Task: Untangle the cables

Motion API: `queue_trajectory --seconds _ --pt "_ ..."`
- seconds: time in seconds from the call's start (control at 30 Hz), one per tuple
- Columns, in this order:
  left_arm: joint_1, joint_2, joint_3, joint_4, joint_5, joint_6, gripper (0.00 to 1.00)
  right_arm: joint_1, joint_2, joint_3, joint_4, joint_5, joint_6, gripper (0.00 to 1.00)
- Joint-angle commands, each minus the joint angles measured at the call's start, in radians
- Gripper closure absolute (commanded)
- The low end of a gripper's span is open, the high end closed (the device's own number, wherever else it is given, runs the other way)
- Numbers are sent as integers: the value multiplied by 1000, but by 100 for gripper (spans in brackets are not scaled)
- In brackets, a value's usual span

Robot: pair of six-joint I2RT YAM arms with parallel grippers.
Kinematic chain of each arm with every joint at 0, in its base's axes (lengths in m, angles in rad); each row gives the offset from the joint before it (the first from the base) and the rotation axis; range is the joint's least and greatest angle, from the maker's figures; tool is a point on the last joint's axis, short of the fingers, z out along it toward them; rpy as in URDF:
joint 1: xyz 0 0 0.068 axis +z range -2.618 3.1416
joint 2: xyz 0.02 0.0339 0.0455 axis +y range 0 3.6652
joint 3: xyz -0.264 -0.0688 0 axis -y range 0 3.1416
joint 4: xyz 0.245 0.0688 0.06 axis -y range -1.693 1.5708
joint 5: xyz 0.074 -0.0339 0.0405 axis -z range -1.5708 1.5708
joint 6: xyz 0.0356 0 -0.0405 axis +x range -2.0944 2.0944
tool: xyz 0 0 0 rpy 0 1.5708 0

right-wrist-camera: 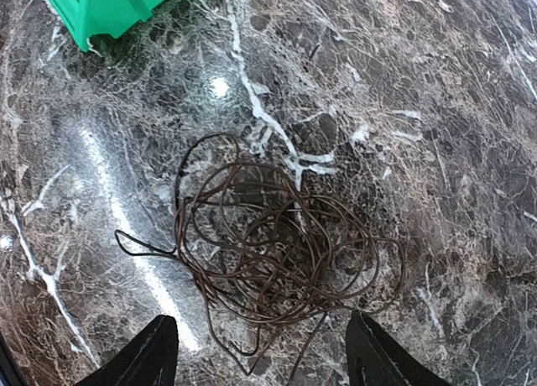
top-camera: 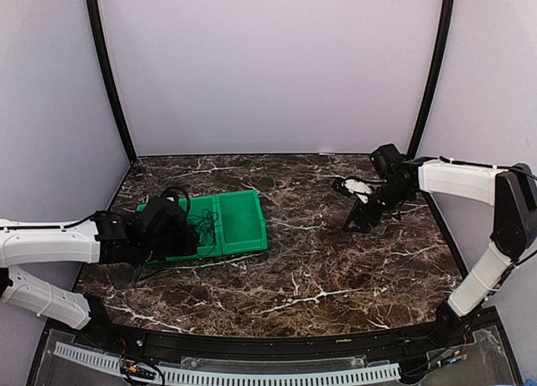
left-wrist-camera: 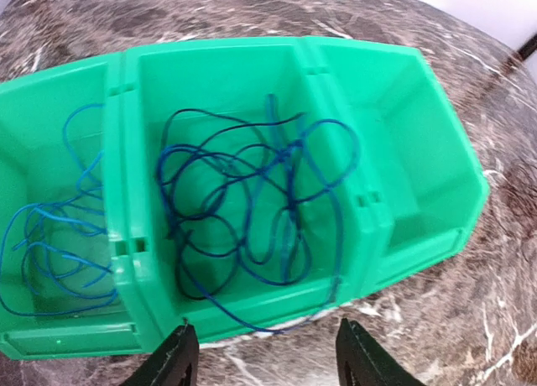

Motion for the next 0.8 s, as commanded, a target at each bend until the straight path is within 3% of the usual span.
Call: queue_trajectory --seconds 0.0,0.17,0.43,0.57,0.77 --pt "-145 -8 31 134 -11 128 42 -6 -19 -34 18 105 19 31" --pt "-262 148 144 263 55 261 42 -40 -32 -51 21 139 47 36" --pt "-367 512 424 264 113 338 44 -85 11 -56 -19 121 55 45" --pt "-375 598 477 341 176 332 44 -89 35 -56 -18 115 65 54" --pt "-376 634 521 392 198 341 44 -91 55 -51 -32 85 75 59"
